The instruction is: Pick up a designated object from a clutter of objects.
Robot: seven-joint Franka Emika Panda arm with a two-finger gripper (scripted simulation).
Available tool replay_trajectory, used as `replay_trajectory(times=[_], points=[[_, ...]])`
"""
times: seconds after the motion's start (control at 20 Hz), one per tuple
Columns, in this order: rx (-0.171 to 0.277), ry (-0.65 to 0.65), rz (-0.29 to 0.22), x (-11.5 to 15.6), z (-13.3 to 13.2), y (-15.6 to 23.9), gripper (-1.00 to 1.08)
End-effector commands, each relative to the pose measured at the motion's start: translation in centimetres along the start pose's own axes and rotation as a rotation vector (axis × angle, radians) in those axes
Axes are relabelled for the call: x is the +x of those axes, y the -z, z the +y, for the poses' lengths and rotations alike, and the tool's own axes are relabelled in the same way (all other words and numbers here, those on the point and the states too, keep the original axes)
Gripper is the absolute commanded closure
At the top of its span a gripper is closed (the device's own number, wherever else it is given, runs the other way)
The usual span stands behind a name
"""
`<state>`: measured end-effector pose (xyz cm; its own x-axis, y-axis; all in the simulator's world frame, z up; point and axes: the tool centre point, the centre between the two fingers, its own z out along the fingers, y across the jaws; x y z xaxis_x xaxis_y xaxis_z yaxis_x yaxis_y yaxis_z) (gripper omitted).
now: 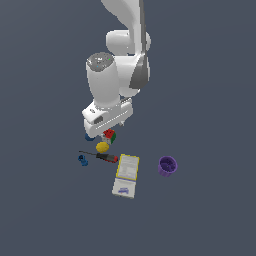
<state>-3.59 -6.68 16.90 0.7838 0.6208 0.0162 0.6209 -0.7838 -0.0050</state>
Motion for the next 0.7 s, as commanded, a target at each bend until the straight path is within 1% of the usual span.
replay_trajectory(times=[0.0, 0.65], points=[[0.0, 0.054, -0.001, -0.8, 0.0, -1.0, -0.92], [-0.001, 0.321, -0.01, -4.9, -0.4, -5.9, -0.92]])
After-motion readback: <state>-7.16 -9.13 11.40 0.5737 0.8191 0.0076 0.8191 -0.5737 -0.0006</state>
